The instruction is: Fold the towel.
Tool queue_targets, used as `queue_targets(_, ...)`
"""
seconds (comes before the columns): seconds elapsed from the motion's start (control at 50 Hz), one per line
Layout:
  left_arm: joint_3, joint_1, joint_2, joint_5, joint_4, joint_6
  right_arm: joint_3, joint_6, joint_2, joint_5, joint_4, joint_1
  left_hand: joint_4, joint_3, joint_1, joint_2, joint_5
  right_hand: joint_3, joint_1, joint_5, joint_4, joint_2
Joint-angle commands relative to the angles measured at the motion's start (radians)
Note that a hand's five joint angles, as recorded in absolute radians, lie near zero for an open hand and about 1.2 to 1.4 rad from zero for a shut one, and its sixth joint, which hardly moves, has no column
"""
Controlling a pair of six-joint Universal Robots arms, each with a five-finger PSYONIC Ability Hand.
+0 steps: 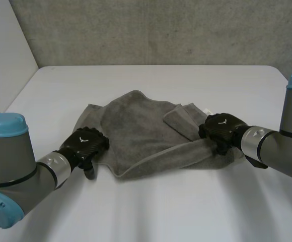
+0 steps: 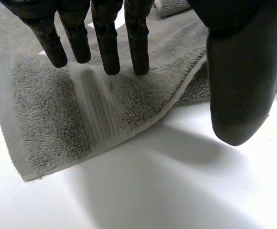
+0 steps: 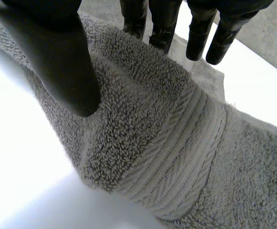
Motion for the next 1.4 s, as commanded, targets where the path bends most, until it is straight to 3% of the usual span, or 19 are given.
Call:
queue_targets(0.02,0.024,0.004,-0.034,-0.004,0.006,-0.003,0.057,0.0,-0.007,-0.004,-0.032,-0.02,-0.052,-0.044,-0.06,-0.048,-0.009,-0.006,0.008,0.009,-0.007,-0.006)
queue_targets(0.2,0.027,0.008,-0.036,-0.004,0.007,-0.003,0.108,0.001,-0.025,-0.061,-0.04,-0.046,-0.052,-0.044,-0.054,-0.042,-0.003,-0.006,0.128,0.129,-0.007,0.115)
queue_targets(0.24,0.027,0.008,-0.037,-0.002,0.007,-0.003,0.125,0.001,-0.053,-0.082,-0.04,-0.058,-0.052,-0.044,-0.054,-0.042,-0.003,-0.006,0.42,0.421,-0.007,0.406)
queue_targets(0.28,0.027,0.008,-0.037,-0.004,0.007,-0.003,0.131,0.001,-0.069,-0.095,-0.041,-0.069,-0.052,-0.044,-0.051,-0.039,0.0,-0.006,0.476,0.477,-0.007,0.462)
queue_targets(0.36,0.03,0.008,-0.048,-0.004,0.015,-0.003,0.142,0.035,-0.12,-0.122,-0.057,-0.095,-0.052,-0.044,-0.048,-0.036,0.003,-0.006,0.476,0.478,-0.007,0.463)
queue_targets(0.4,0.038,0.005,-0.054,-0.004,0.018,-0.003,0.145,0.123,-0.157,-0.138,-0.106,-0.141,-0.052,-0.044,-0.048,-0.036,0.003,-0.006,0.476,0.478,-0.007,0.463)
queue_targets(0.56,0.072,-0.01,-0.073,-0.006,0.018,-0.003,0.148,0.24,-0.163,-0.144,-0.166,-0.213,-0.052,-0.044,0.023,0.034,0.073,-0.006,0.476,0.478,-0.007,0.463)
queue_targets(0.7,0.116,-0.013,-0.111,-0.006,0.029,-0.005,0.159,0.245,-0.162,-0.142,-0.172,-0.212,-0.052,-0.044,0.304,0.316,0.354,-0.006,0.476,0.478,-0.007,0.463)
queue_targets(1.22,0.171,-0.012,-0.146,-0.006,0.029,-0.046,0.166,0.247,-0.159,-0.142,-0.178,-0.202,-0.052,-0.044,0.307,0.319,0.358,-0.006,0.476,0.478,-0.007,0.463)
queue_targets(1.38,0.204,-0.027,-0.172,-0.006,0.029,-0.048,0.166,0.247,-0.159,-0.141,-0.189,-0.206,-0.052,-0.044,0.607,0.618,0.657,-0.006,0.476,0.478,-0.007,0.463)
queue_targets(1.4,0.213,-0.033,-0.18,-0.007,0.027,-0.049,0.166,0.247,-0.159,-0.141,-0.189,-0.207,-0.052,-0.044,0.735,0.746,0.785,-0.006,0.476,0.478,-0.007,0.463)
